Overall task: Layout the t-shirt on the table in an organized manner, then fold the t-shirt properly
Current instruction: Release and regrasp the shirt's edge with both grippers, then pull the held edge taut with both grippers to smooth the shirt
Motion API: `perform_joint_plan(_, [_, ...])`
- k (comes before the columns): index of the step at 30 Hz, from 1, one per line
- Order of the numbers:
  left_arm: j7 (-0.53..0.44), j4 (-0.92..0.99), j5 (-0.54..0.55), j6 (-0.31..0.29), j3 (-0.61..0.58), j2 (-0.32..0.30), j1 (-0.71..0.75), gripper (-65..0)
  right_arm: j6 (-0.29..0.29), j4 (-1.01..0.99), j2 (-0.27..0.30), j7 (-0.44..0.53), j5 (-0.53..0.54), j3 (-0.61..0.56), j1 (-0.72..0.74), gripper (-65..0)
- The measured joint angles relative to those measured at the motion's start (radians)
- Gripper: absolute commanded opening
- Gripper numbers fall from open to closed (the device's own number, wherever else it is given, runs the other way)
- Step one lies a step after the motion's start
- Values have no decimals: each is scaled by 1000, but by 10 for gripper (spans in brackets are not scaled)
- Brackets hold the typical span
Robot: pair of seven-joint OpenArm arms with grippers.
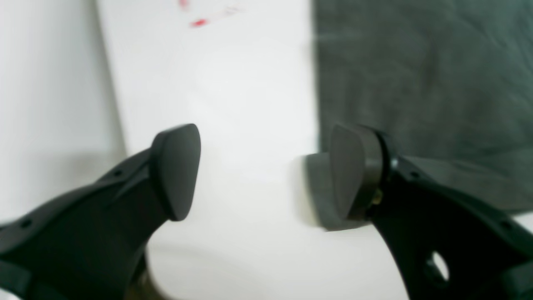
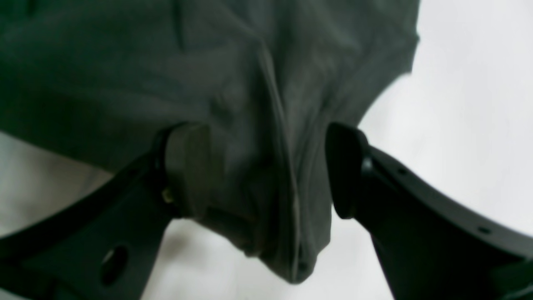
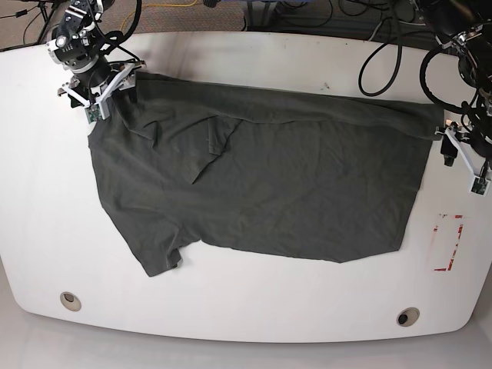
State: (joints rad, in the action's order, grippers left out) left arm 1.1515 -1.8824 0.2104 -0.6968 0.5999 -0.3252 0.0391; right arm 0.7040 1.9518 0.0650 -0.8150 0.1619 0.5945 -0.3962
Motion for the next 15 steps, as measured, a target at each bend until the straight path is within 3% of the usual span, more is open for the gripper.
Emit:
perform_joint_plan(5, [2, 2, -3, 0, -47, 3, 5, -199, -5, 0, -13, -5, -19, 4, 41, -249])
perform_joint_plan(10, [-45, 3, -7, -3, -110, 46, 19, -199, -4, -6, -18, -5, -19, 3, 92, -249])
perform_joint_plan(15, [-79, 39, -108, -3, -140, 74, 43, -199, -5, -67, -14, -1, -21, 3, 139, -249])
